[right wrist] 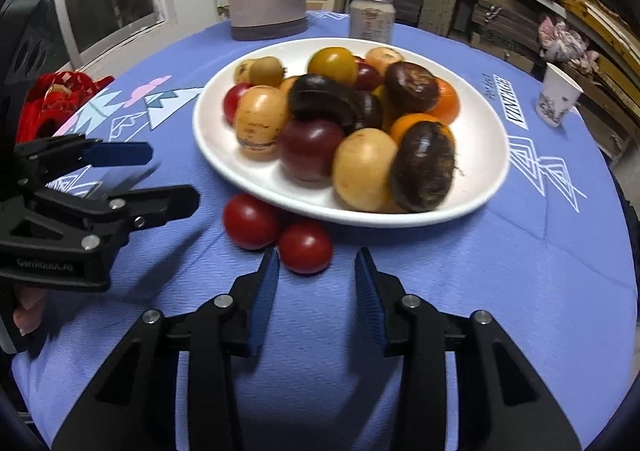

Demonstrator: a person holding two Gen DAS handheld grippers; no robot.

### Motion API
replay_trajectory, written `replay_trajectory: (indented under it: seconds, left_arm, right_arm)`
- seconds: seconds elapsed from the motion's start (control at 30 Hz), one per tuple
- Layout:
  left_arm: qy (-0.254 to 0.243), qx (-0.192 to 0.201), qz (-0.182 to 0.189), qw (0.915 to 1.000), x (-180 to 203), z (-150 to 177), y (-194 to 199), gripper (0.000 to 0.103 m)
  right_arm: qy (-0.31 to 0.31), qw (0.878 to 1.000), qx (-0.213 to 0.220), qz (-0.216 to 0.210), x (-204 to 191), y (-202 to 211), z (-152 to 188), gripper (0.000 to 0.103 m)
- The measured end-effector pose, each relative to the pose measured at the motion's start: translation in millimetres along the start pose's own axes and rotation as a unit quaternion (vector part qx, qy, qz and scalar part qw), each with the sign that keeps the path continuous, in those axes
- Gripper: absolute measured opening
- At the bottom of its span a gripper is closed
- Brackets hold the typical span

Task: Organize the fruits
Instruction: 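Grasp a red tomato with the left tool while the right tool grasps another tomato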

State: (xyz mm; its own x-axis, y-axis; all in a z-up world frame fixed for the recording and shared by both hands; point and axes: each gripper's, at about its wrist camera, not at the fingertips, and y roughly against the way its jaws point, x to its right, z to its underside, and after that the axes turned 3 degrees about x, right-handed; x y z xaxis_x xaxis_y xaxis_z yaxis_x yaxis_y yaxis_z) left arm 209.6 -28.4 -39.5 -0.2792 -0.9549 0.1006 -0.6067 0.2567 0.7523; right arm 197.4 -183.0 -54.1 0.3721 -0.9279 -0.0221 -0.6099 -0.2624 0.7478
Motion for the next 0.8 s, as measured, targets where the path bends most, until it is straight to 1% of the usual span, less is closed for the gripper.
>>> replay_trajectory:
  seconds: [0.17,0.27,0.3,0.33,0.4,0.47,0.6,0.8]
  left_arm:
    - [-0.009,-0.006,0.001,0.9999,5,1,-4,0.084]
    - [-0.014,-0.008,0.002,0.9999,7,2,-5,0.084]
    - [-0.016,-0.008,0.003,0.9998,8,2,-5,0.084]
    - [-0.018,-0.008,0.004,0.9998,9,3,-6,0.084]
    - [-0.022,-0.008,0.006,0.9997,11,3,-6,0.084]
    - [-0.027,-0.006,0.008,0.9996,13,4,-5,0.084]
    - [-0.036,-0.006,0.017,0.9992,19,5,-6,0.084]
    - [-0.044,-0.018,0.037,0.9982,33,7,-12,0.084]
  right_arm:
    - [-0.004,1.0,0.005,0.005,-1,-5,-1,0.04]
    - [-0.013,1.0,0.007,0.004,0,-8,-5,0.039]
    - [-0.016,1.0,0.008,0.001,1,-8,-5,0.029]
    - [-0.015,1.0,0.008,-0.004,0,-8,-5,0.025]
    - [-0.012,1.0,0.008,0.0,-3,-7,-6,0.025]
    - [-0.014,1.0,0.006,-0.007,-2,-5,-5,0.025]
    - [-0.039,0.999,0.016,-0.01,11,7,-4,0.025]
    - [-0.05,0.999,0.012,-0.012,21,10,-2,0.025]
